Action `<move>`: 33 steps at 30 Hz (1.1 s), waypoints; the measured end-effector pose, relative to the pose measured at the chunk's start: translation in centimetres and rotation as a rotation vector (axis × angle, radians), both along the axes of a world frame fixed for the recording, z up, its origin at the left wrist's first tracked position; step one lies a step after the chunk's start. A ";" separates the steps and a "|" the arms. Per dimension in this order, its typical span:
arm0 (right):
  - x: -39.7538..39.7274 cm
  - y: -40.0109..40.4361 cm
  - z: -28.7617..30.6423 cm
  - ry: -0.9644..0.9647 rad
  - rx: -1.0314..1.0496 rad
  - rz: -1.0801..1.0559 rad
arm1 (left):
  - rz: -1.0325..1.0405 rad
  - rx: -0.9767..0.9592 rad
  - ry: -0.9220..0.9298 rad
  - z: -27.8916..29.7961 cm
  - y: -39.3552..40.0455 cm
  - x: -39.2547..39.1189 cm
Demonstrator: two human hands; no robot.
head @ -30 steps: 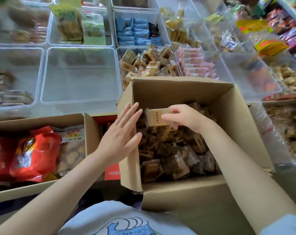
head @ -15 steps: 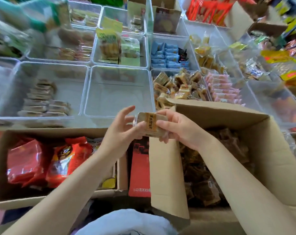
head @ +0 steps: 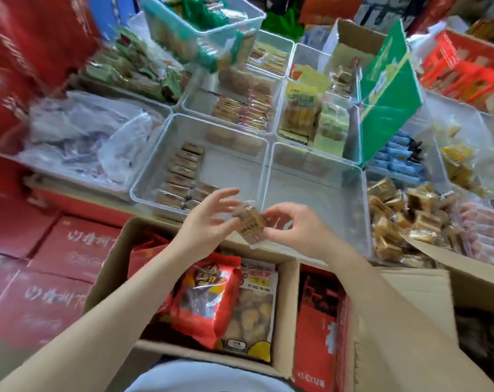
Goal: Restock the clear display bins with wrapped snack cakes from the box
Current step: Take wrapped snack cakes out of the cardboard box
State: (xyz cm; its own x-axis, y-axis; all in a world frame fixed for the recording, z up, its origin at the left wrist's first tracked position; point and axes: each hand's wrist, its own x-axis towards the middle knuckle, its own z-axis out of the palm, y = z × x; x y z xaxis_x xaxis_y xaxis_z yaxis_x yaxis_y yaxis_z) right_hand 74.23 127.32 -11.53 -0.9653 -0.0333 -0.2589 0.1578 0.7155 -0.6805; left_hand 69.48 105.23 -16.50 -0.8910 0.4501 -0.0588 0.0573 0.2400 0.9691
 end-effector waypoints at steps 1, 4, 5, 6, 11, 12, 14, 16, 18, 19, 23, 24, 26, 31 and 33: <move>-1.5 -0.9 -0.7 0.038 0.048 -0.012 | 0.024 -0.080 0.050 -1.2 -1.2 -1.4; -6.4 -2.6 -3.1 0.129 0.203 -0.049 | 0.028 -0.604 0.268 -5.3 -4.8 -4.8; -8.2 -2.9 -3.9 0.155 0.250 -0.061 | 0.001 -0.760 0.304 -6.4 -5.8 -5.4; -10.0 -3.2 -4.8 0.173 0.299 -0.072 | -0.019 -0.855 0.340 -7.5 -6.6 -5.7; -17.8 -4.9 -9.4 0.183 0.467 -0.139 | -0.094 -0.944 0.545 -10.9 -8.3 -5.8; -18.8 -5.2 -10.4 0.159 0.491 -0.147 | -0.096 -0.946 0.558 -11.0 -8.4 -5.8; -20.3 -5.8 -12.4 0.095 0.519 -0.158 | -0.083 -0.928 0.584 -11.2 -8.6 -5.9; -21.3 -6.3 -14.1 0.020 0.516 -0.157 | -0.076 -0.907 0.594 -11.4 -8.6 -5.8; -21.9 -7.0 -15.6 -0.047 0.498 -0.127 | -0.065 -0.890 0.590 -11.8 -8.5 -5.7; -22.1 -7.3 -16.1 -0.071 0.482 -0.109 | -0.060 -0.890 0.587 -11.9 -8.5 -5.7; -21.9 -8.5 -17.4 -0.114 0.479 -0.020 | -0.048 -0.913 0.593 -12.2 -8.3 -5.6; -21.8 -8.8 -17.5 -0.098 0.487 -0.012 | -0.045 -0.916 0.591 -12.3 -8.2 -5.6; -21.1 -9.4 -17.9 -0.031 0.475 -0.002 | -0.040 -0.918 0.597 -12.4 -8.1 -5.5; -18.0 -10.8 -18.2 -0.110 0.437 0.102 | -0.053 -0.937 0.593 -12.4 -8.0 -5.4; -18.3 -10.4 -17.2 -0.170 0.522 0.188 | -0.071 -0.949 0.572 -12.2 -8.0 -5.5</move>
State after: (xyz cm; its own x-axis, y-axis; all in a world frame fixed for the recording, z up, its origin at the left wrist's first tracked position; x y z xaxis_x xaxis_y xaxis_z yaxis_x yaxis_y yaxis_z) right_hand 55.98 116.90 -28.71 -0.8988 -0.0261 -0.4376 0.0721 0.9759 -0.2062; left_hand 63.99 97.20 -28.70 -0.8707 0.4917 0.0051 0.4807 0.8489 0.2199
